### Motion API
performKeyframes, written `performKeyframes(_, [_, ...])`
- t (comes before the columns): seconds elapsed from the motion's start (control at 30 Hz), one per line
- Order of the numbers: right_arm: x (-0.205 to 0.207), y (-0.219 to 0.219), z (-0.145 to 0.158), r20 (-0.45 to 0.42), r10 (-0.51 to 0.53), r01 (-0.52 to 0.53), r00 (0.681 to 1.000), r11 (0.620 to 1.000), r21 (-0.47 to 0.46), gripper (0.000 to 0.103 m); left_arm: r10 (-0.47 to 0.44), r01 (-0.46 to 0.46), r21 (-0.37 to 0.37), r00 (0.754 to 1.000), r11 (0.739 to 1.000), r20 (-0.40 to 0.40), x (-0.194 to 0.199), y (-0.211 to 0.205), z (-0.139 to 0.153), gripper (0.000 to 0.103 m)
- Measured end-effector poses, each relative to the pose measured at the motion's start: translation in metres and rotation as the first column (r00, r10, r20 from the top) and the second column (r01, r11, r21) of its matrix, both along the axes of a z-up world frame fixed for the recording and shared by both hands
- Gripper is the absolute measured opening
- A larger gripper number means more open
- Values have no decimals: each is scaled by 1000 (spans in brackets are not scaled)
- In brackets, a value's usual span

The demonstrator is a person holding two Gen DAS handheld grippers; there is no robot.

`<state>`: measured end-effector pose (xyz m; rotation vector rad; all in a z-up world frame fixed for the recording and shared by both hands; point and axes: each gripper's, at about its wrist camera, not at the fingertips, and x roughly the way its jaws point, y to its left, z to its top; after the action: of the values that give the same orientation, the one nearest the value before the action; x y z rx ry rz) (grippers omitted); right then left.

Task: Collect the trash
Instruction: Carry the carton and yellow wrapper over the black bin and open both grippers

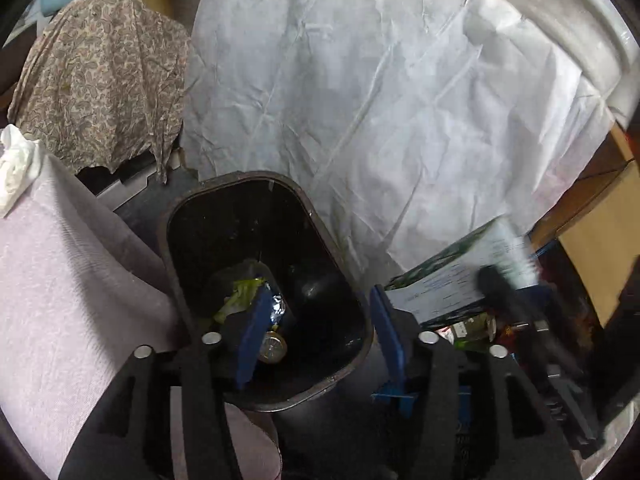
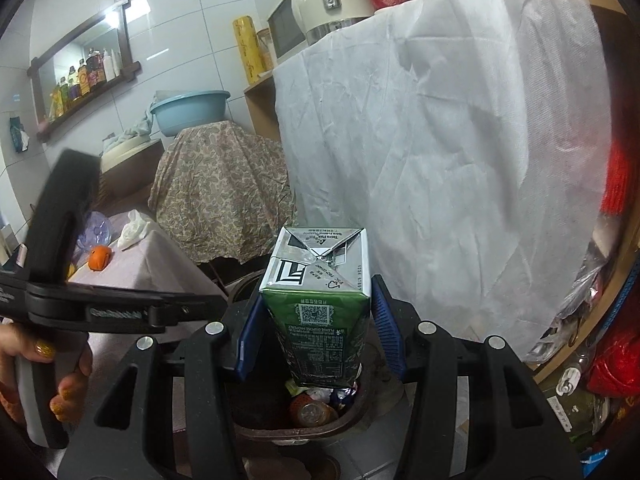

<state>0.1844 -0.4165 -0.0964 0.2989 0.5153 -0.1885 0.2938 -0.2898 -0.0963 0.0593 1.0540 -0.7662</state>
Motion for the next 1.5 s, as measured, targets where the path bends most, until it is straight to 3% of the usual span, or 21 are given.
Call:
performKeyframes(0.23, [36,22,-34,-75,78,-74,994,996,51,51,10,-9,-26,1000,1000,29,-5,16,13,61])
performKeyframes(0.43, [96,38,-101,-257,157,-125,954,983,137,51,26,-22,-68,998,997,55,-13,41,31,67])
performKeyframes(0.73, [134,57,-151,-395,173,-145,902,984,99,51,84,-80,-70,995,994,55,-8,82,34,69])
performKeyframes(0.77, [136,59,-153,-400,172,-147,900,985,92,53,91,-87,-71,994,994,53,-7,87,35,69])
performKeyframes(0.8, [137,61,-155,-404,169,-148,899,986,83,62,98,-94,-75,994,993,49,-7,94,35,69])
performKeyframes(0.87, [136,64,-153,-397,142,-134,907,990,48,67,115,-112,-82,992,990,41,-5,103,36,69])
performKeyframes(1.03, [127,64,-143,-377,129,-119,917,992,47,68,140,-137,-78,989,988,42,-8,121,35,69])
performKeyframes(1.3, [91,80,-90,-286,144,-154,947,988,-12,73,212,-206,-72,973,976,93,-23,164,42,74])
performKeyframes(1.43, [77,91,-54,-217,177,-184,960,983,-12,73,298,-290,-79,948,954,114,-22,203,52,75])
performKeyframes(1.5, [73,101,-34,-180,215,-220,960,976,-7,74,368,-358,-97,922,929,121,-20,232,59,76])
